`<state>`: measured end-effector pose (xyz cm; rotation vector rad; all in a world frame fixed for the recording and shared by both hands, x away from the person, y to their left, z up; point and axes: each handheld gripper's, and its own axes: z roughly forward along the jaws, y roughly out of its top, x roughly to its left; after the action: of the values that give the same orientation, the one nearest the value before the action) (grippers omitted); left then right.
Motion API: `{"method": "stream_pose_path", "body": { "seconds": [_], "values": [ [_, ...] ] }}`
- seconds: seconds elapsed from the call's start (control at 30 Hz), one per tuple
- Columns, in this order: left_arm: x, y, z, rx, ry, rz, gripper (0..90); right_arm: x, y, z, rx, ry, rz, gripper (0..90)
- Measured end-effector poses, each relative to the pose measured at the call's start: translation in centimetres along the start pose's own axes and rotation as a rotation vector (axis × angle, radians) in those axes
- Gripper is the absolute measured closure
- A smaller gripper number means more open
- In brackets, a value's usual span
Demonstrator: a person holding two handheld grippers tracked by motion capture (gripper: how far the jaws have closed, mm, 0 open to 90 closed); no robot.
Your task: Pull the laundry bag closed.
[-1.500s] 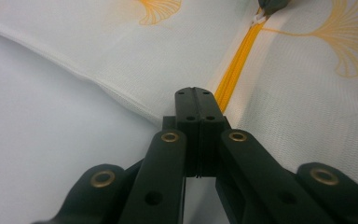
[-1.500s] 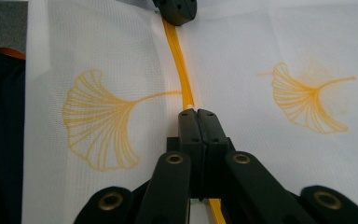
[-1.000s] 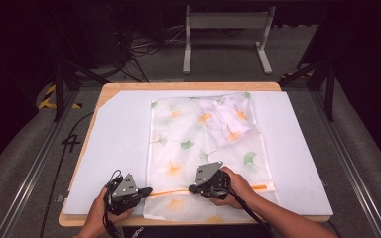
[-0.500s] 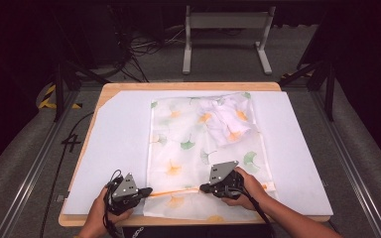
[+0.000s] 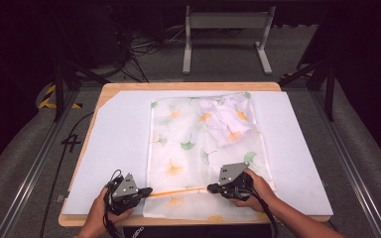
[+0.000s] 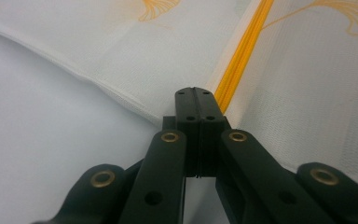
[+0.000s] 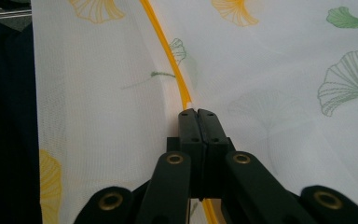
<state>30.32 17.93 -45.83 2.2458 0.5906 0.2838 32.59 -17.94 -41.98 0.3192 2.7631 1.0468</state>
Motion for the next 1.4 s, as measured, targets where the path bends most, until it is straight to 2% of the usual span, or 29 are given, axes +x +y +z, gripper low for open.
{"method": "stream_pose_path", "body": {
  "seconds": [0.3,0.5,1.2,1.4],
  "values": [
    [0.1,0.0,0.0,-0.003,-0.003,-0.003,90.0,-0.2,-0.5,-0.9,-0.006,-0.019,0.007,89.9],
    [0.1,-0.1,0.0,-0.004,-0.008,-0.009,90.0,-0.8,-2.2,-2.2,-0.007,-0.044,0.045,89.9],
    [0.3,0.0,0.0,0.003,-0.019,-0.004,90.0,-0.9,-4.7,-4.0,0.007,-0.075,0.088,89.9],
    [0.4,0.1,0.0,0.003,-0.022,-0.006,90.0,-1.4,-6.3,-5.2,0.011,-0.101,0.139,89.9]
  ]
}}
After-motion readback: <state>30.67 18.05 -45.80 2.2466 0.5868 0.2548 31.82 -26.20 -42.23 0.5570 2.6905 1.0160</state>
